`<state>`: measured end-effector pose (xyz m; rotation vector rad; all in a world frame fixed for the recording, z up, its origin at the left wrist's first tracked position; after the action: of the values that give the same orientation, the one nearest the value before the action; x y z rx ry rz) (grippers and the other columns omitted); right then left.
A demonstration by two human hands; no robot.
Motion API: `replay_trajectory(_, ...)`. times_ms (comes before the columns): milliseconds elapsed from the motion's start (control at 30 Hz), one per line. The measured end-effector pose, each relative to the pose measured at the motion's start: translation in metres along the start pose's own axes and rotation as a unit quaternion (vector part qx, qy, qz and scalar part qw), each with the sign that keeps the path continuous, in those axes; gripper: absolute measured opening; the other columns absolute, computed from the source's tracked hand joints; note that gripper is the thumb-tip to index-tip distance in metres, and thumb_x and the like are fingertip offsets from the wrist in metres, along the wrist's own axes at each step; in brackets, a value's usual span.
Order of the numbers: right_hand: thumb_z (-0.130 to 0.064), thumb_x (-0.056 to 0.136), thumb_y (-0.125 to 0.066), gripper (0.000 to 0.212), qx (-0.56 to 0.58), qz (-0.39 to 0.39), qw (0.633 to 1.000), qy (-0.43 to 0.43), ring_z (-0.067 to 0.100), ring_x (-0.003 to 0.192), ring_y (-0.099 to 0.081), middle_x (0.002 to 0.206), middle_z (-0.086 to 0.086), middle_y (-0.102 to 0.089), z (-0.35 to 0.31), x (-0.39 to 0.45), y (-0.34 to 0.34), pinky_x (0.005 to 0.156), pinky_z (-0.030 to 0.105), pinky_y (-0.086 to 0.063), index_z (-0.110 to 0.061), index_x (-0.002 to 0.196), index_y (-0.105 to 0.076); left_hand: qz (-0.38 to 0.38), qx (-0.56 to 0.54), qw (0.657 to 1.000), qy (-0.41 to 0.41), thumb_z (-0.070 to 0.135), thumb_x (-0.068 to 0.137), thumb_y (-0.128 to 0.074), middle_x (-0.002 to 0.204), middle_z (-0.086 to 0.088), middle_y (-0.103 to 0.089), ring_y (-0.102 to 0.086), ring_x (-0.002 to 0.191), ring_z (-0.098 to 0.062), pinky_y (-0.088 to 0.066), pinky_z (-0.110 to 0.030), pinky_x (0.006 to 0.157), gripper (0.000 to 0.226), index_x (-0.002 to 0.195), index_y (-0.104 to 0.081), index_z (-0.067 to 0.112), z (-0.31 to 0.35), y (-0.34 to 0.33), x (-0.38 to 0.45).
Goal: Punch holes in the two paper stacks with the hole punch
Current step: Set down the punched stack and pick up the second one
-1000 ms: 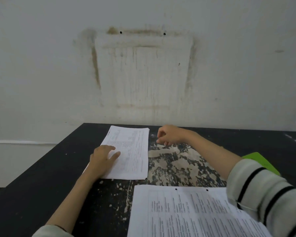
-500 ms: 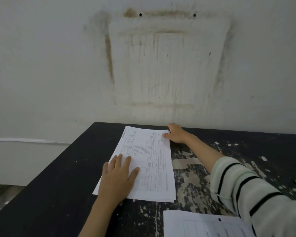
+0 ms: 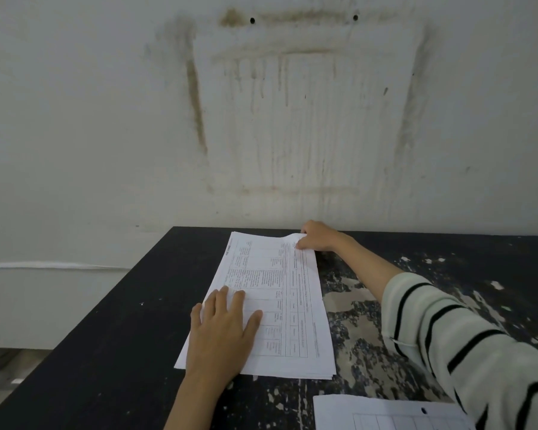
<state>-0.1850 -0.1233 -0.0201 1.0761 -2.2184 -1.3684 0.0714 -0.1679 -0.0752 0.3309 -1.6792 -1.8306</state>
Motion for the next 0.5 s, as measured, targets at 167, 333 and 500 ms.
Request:
replay_trajectory(167,-0.01,0.083,-0.056,0.012,0.05,0.009,0.999,-0.001,0.02,0.076,-0.044,0.081,0.007,-0.045,-0.002,-0.001,0.0,0.055,0.025,-0.028,-0.009,0.083,-0.044,0.0,0.011,1.0,0.001,0.056,0.093,-0.018,0.152,0.003,-0.024,-0.019,0.141,-0.015,-0.014,-0.039,0.116,0.055,0.14,-0.024,0.029,0.001,0.001,0.0)
replay_trajectory(333,-0.007,0.086,-0.059,0.022,0.211,0.072,0.975,-0.01,0.025,0.093,-0.056,0.105,0.018,-0.058,0.001,-0.007,0.002,0.074,0.031,-0.044,0.003,0.105,-0.054,0.003,0.01,1.0,0.002,0.056,0.093,-0.019,0.152,0.003,-0.024,-0.019,0.141,-0.016,-0.014,-0.039,0.116,0.054,0.14,-0.024,0.028,0.001,0.002,0.0)
replay_trajectory(500,0.0,0.087,-0.058,0.034,0.427,0.099,0.897,-0.064,0.027,0.095,-0.063,0.118,0.022,-0.062,-0.007,-0.027,-0.003,0.065,0.028,-0.052,0.009,0.119,-0.053,0.001,-0.001,1.0,0.007,0.056,0.093,-0.019,0.153,0.003,-0.023,-0.018,0.142,-0.016,-0.013,-0.04,0.117,0.055,0.14,-0.024,0.029,0.002,0.001,0.0)
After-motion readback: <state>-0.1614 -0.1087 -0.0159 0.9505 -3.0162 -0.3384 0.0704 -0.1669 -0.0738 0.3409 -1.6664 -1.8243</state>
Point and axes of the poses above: each hand's wrist, its own x-axis towards the middle knuckle, its own y-axis out of the back of the hand, z = x × y, the point moved 2 cm from there along x, towards the middle knuckle
